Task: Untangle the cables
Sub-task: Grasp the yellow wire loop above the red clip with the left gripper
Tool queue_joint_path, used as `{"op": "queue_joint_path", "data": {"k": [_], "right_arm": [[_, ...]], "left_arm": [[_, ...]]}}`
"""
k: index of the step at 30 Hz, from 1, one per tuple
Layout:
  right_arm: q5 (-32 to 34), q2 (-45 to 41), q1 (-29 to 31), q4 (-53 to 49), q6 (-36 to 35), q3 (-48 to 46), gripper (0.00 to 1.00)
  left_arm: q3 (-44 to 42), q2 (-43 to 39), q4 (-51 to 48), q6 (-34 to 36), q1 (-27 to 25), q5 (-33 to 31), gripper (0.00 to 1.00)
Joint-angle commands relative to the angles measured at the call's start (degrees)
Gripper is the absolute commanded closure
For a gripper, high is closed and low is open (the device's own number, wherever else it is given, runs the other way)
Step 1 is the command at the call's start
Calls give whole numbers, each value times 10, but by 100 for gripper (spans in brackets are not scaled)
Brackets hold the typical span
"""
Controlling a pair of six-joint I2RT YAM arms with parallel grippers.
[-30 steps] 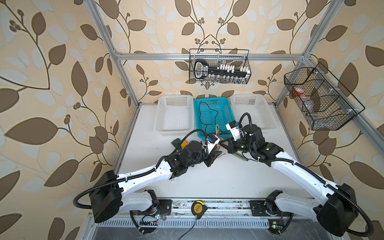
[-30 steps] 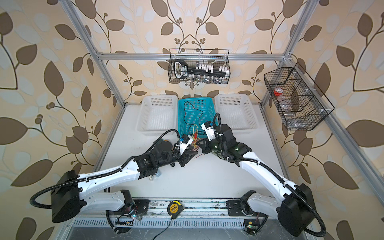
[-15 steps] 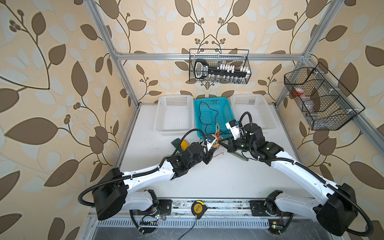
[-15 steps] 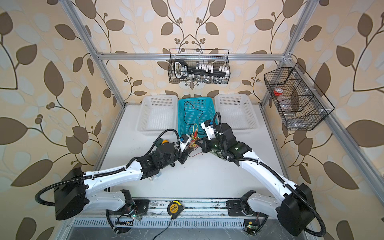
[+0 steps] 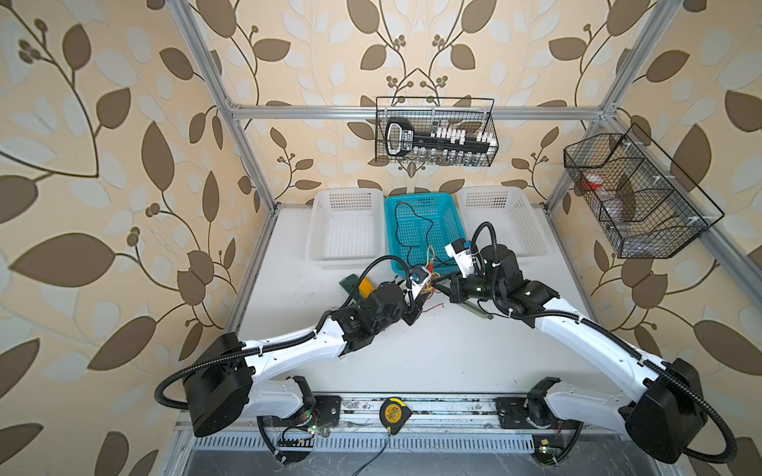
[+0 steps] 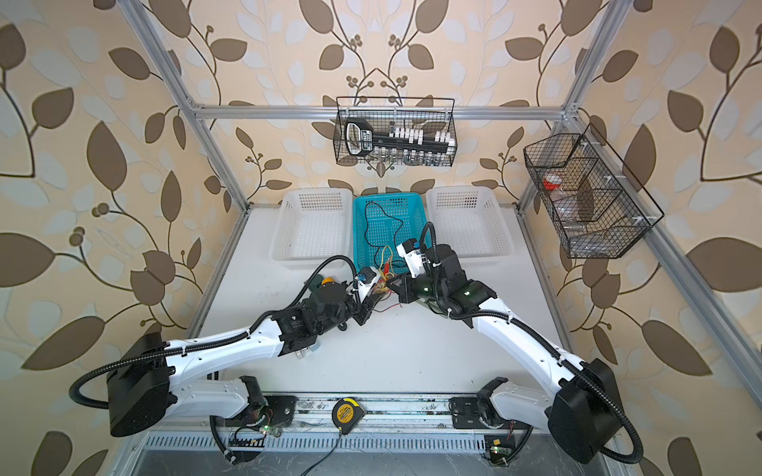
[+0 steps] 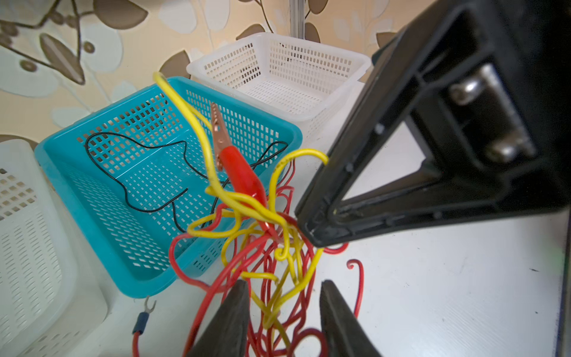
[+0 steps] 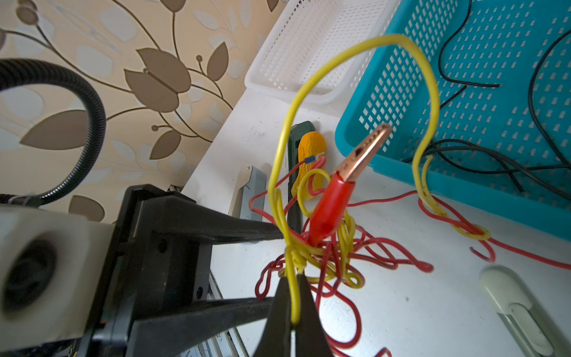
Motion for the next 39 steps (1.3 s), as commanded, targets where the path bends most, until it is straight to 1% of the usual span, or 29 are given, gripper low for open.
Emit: {"op": "queue_joint_path", "data": {"k": [1,3,6,9,17,21,25,29,33,34,36,37,39], "right_arm": [[-9,10,3,12,-2,24,100],[-7,13,2,10,-5,25,100],[-11,14,1,9,-5,26,100],[-12,13,2,11,-4,28,100],[-18,8,3,10,-1,30,100],[-25,8,3,13,1,31,100],[-30,8,6,14,2,30,100],[-35,10,9,15,2,29,100],[-36,12,15,16,1,28,100],[-36,12,15,16,1,28,100],[-34,13,17,16,2,27,100],[-34,13,18,16,1,27,100],[-27,14,20,13,-1,28,100]], "left_arm": [[27,-18,12,3,-7,32,58],[25,-32,11,4,-7,35,58],[24,-45,2,10,-7,22,58],[32,-35,-18,22,-7,7,59],[41,3,-26,19,-8,19,64],[42,18,-23,21,-15,-7,67],[33,20,3,17,-15,-34,68],[34,22,19,18,-15,-47,70],[39,33,29,16,-15,-52,77],[41,37,29,15,-15,-54,82],[46,45,25,11,-15,-58,97],[46,48,25,9,-15,-60,100],[44,52,30,3,-16,-61,100]]}}
